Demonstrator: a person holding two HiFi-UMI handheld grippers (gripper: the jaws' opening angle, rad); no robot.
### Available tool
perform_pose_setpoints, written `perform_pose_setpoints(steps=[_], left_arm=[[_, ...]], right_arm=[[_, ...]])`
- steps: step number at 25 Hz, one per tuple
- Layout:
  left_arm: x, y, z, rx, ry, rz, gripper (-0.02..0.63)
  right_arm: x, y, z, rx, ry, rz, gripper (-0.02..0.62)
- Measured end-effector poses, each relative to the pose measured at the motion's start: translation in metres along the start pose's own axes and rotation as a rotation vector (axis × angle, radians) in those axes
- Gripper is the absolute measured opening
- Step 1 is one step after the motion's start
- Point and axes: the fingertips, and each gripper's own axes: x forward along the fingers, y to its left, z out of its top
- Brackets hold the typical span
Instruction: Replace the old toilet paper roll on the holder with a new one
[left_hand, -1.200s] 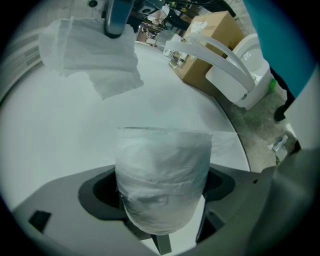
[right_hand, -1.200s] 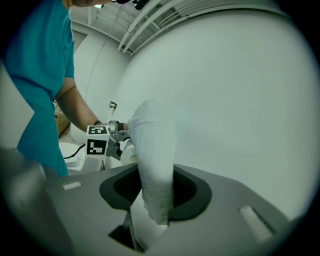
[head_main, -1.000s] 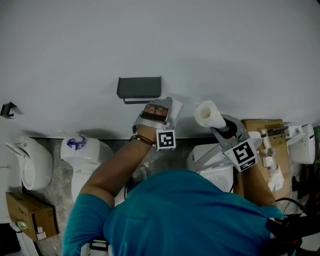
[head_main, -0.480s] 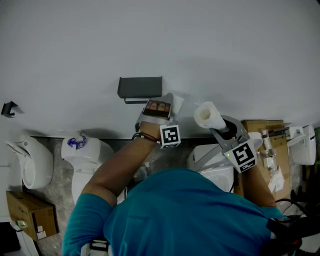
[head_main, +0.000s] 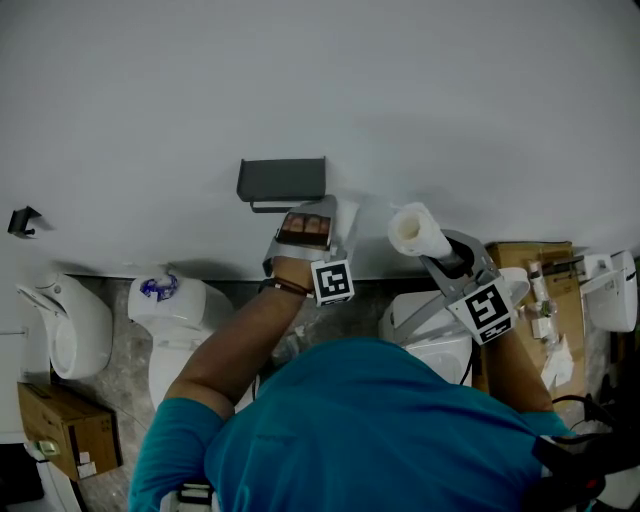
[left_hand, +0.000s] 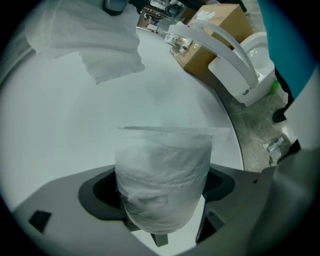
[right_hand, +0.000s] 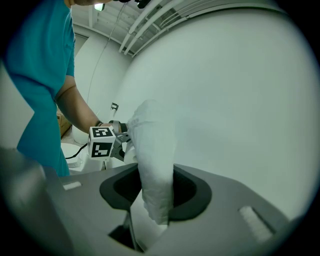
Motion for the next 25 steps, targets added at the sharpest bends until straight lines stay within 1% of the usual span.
perform_pose_setpoints(steps=[1,2,3,6,7,9,12,14,16,17,19,20,25], left_arm=[[-0.001,0.005,-0.002,0.004,0.010,0.025,0.459],[-0.003,0.006,-0.001,-0.016,0.004,0.031,0.457],[-0.004,0.003,0.001,-0.040,-0.009,0.016,0.457],[-0.004,-0.017,0.007,-0.108,-0.053,-0.083,0.454],[-0.004,-0.022,0.007,-0.116,-0.058,-0.104,0.454],[-0.004,-0.026,0.005,-0.114,-0.053,-0.116,0.454],[-0.005,-0.015,-0.005,-0.058,-0.013,-0.049,0.453],[-0.006,-0.016,-0.007,-0.054,-0.009,-0.050,0.453],[-0.005,-0.013,-0.012,-0.032,0.011,-0.021,0.453],[-0.004,-0.016,-0.015,-0.042,0.014,-0.032,0.453],[-0.004,-0.030,-0.018,-0.103,0.000,-0.107,0.451],[-0.004,-0.034,-0.020,-0.115,-0.001,-0.125,0.451],[-0.006,-0.034,-0.022,-0.111,-0.003,-0.125,0.451]], right_arm=[[0.000,0.000,0.000,0.000,-0.001,0.000,0.140],[0.001,-0.001,0.000,0.001,-0.002,-0.001,0.140],[0.001,-0.001,0.000,0.003,-0.001,-0.003,0.140],[0.001,-0.002,-0.003,0.008,0.000,-0.006,0.140],[0.001,-0.003,-0.003,0.009,0.000,-0.007,0.140],[0.001,-0.003,-0.004,0.012,0.001,-0.009,0.140],[0.002,-0.003,-0.005,0.014,0.003,-0.012,0.140],[0.002,-0.004,-0.006,0.015,0.004,-0.014,0.140],[0.002,-0.004,-0.006,0.014,0.004,-0.016,0.140],[0.002,-0.004,-0.006,0.014,0.004,-0.017,0.140],[0.002,-0.004,-0.006,0.012,0.006,-0.018,0.140],[0.002,-0.004,-0.006,0.012,0.007,-0.018,0.140],[0.002,-0.004,-0.006,0.012,0.008,-0.021,0.140]])
